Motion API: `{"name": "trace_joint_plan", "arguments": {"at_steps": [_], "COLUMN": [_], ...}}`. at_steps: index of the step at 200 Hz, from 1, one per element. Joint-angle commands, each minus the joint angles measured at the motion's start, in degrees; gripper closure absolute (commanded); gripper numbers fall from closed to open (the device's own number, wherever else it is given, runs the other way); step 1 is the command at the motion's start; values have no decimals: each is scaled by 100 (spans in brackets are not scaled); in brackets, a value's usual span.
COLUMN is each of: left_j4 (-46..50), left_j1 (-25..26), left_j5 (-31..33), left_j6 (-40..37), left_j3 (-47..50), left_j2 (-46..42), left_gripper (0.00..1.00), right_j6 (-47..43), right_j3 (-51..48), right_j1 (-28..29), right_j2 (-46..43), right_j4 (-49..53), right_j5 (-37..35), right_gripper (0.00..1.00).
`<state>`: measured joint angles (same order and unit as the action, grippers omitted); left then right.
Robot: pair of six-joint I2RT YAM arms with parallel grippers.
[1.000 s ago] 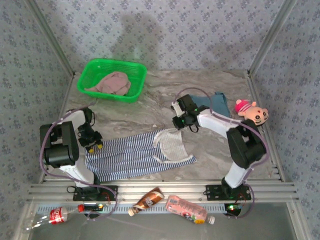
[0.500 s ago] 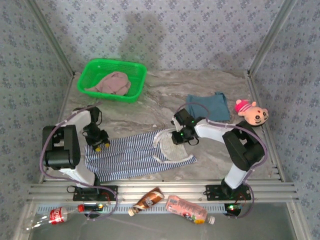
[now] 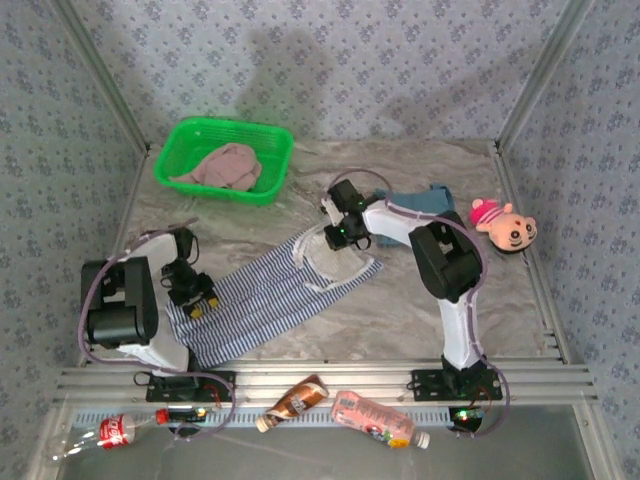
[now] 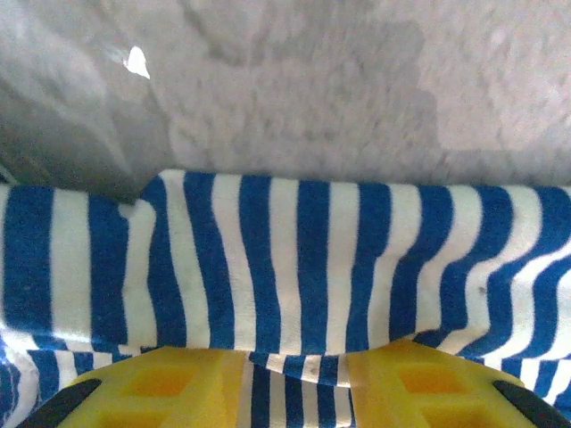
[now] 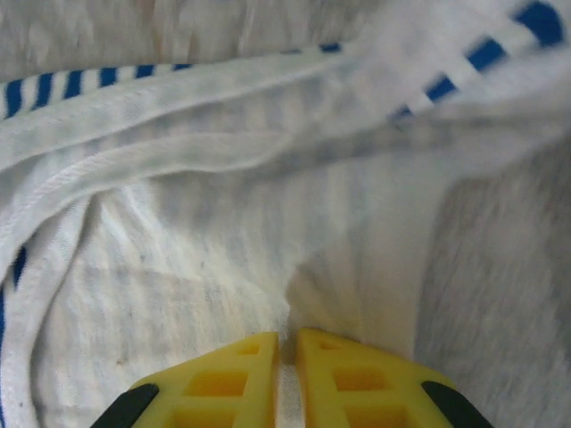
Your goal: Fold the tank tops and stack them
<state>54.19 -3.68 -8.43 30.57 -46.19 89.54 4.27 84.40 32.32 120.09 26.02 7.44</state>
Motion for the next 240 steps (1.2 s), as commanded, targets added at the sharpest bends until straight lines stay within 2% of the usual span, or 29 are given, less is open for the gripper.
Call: {"name": "trace_joint_plan", "arguments": {"at_steps": [1,20,43,88,122,139,159,188,214,240], "left_j4": [96,-68,25,370,104,16,135,279,326,296], "left_j1": [97,167,247,142,-98,-177,-365,-683,-805,-1050], "left_j5": [-122,-386,-397,58,38,39,386,309,231,163], "left_j6": [326,531,551,408,61,-88,-282,-455,-359,-198], "left_j3": [184,307,298,-187,-371,-570,-755,-734,-452,-247], "left_j2": [-190,-236,-281,-749,-257,-41,69,-19,-234,-454], "left_gripper": [63,62,60,56,55,53,49,43,41,38], "right_j6": [-472,-624,-782,-1179,-1277,-1415,-1525,-1333,-891,-417], "right_j3": [624,1179,1810,2809,2947,2745,2334,916,-290,-1188], "right_j1": [-103,-123,-164,-221,-349,-362,-387,-204,230,916], "right_j2": [585,958,1368,1906,1761,1424,873,-247,-1089,-1622], "right_j4": [606,686,757,718,236,20,-221,-934,-1641,-2236], "right_j5": [-366,-379,-446,-714,-435,-105,155,822,1116,1153], "right_gripper": [83,83,83,83,81,77,71,61,52,45]}}
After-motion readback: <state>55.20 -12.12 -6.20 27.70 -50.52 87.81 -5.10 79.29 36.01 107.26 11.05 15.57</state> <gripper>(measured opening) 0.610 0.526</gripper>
